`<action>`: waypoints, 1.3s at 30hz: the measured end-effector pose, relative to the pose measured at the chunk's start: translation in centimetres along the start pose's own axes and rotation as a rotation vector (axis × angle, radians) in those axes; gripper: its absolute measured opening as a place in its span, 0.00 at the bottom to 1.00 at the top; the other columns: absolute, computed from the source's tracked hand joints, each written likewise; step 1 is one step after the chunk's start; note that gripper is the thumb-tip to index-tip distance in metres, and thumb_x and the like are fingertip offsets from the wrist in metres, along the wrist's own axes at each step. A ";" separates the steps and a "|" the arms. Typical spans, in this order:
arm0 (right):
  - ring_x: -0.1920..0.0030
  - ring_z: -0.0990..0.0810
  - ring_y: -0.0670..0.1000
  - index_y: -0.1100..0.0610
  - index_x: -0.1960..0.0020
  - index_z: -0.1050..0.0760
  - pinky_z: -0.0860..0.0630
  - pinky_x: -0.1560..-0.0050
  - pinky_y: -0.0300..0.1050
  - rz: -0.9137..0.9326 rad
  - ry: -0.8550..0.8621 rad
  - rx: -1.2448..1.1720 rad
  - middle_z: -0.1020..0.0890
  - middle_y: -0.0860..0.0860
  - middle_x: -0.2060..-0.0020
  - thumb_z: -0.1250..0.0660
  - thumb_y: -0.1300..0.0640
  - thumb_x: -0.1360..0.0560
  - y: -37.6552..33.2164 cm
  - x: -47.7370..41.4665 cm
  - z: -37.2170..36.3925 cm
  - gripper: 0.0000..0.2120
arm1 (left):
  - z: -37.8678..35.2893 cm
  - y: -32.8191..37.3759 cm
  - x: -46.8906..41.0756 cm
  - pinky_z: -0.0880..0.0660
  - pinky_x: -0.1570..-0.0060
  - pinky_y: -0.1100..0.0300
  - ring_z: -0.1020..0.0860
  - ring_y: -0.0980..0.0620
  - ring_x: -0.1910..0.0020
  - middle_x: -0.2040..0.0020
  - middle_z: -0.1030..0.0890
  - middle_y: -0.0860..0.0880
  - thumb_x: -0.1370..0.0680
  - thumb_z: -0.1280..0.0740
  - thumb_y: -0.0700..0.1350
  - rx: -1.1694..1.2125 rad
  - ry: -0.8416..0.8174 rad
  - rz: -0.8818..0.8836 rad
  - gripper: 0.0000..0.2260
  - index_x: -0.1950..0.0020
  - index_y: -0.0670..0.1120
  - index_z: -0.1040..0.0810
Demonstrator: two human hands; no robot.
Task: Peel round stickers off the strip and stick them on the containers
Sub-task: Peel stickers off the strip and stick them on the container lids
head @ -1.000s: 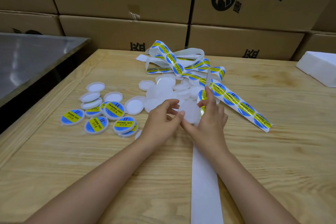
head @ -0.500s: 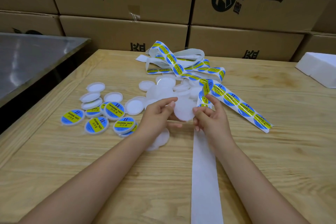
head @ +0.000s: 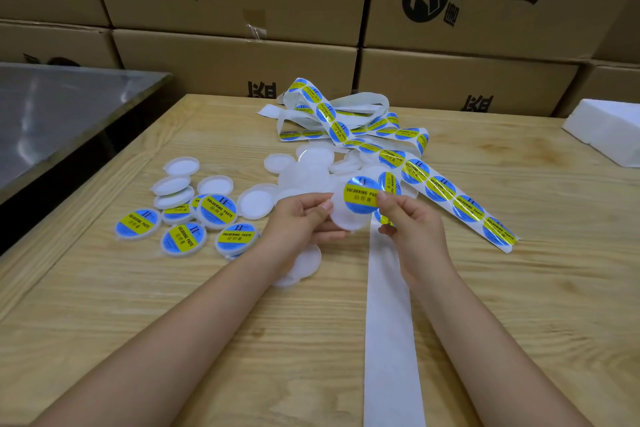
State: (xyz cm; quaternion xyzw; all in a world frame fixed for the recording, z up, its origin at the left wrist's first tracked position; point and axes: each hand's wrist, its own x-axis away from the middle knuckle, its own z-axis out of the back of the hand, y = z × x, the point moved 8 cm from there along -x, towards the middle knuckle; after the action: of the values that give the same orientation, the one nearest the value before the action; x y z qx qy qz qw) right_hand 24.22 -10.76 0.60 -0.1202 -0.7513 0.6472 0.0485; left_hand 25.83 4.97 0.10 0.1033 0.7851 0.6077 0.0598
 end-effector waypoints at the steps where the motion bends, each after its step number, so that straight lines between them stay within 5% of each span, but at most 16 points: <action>1: 0.64 0.26 0.42 0.53 0.61 0.18 0.30 0.62 0.35 -0.018 -0.030 0.002 0.18 0.43 0.67 0.31 0.57 0.27 0.1 0.0 -0.2 0.05 | 0.1 0.0 0.0 0.19 0.61 0.60 0.17 0.49 0.63 0.50 0.20 0.36 0.20 0.43 0.35 0.002 -0.001 0.002 0.11 0.40 0.35 0.26; 13: 0.73 0.31 0.40 0.55 0.69 0.21 0.33 0.68 0.30 0.014 -0.025 0.190 0.24 0.47 0.73 0.29 0.59 0.28 -0.2 0.0 0.0 0.11 | 0.1 0.2 0.2 0.20 0.62 0.61 0.17 0.47 0.61 0.56 0.17 0.41 0.21 0.40 0.37 -0.023 -0.023 -0.005 0.08 0.46 0.39 0.22; 19: 0.75 0.33 0.39 0.52 0.72 0.22 0.35 0.71 0.28 0.042 -0.045 0.245 0.27 0.41 0.78 0.28 0.58 0.29 -0.3 0.1 0.0 0.14 | 0.1 0.3 0.3 0.19 0.62 0.60 0.17 0.47 0.62 0.55 0.18 0.38 0.21 0.40 0.36 -0.059 -0.017 -0.018 0.08 0.45 0.38 0.22; 26: 0.72 0.29 0.40 0.59 0.65 0.19 0.34 0.70 0.28 0.042 -0.037 0.284 0.23 0.46 0.74 0.27 0.57 0.29 0.1 0.0 0.0 0.09 | 0.1 0.2 0.2 0.19 0.63 0.61 0.17 0.48 0.65 0.56 0.18 0.37 0.21 0.39 0.36 -0.092 -0.004 -0.015 0.08 0.45 0.36 0.23; 33: 0.69 0.26 0.41 0.57 0.64 0.20 0.32 0.66 0.31 0.084 0.021 0.421 0.20 0.45 0.71 0.27 0.55 0.29 -0.1 0.3 0.1 0.08 | 0.1 0.3 0.3 0.19 0.65 0.60 0.17 0.48 0.66 0.62 0.17 0.41 0.21 0.38 0.35 -0.111 0.009 -0.028 0.06 0.51 0.38 0.21; 39: 0.66 0.23 0.42 0.56 0.62 0.20 0.28 0.61 0.35 0.277 0.142 0.649 0.20 0.44 0.70 0.28 0.54 0.29 -1.8 1.8 -0.4 0.06 | 0.1 0.1 0.3 0.19 0.64 0.58 0.18 0.47 0.68 0.65 0.17 0.41 0.22 0.37 0.34 -0.084 0.052 -0.025 0.05 0.52 0.38 0.22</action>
State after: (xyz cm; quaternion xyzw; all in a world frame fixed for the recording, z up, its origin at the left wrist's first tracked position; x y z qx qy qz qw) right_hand 22.38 -10.24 2.33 -0.2440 -0.4778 0.8425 0.0480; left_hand 25.62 5.21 0.21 0.0750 0.7615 0.6417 0.0511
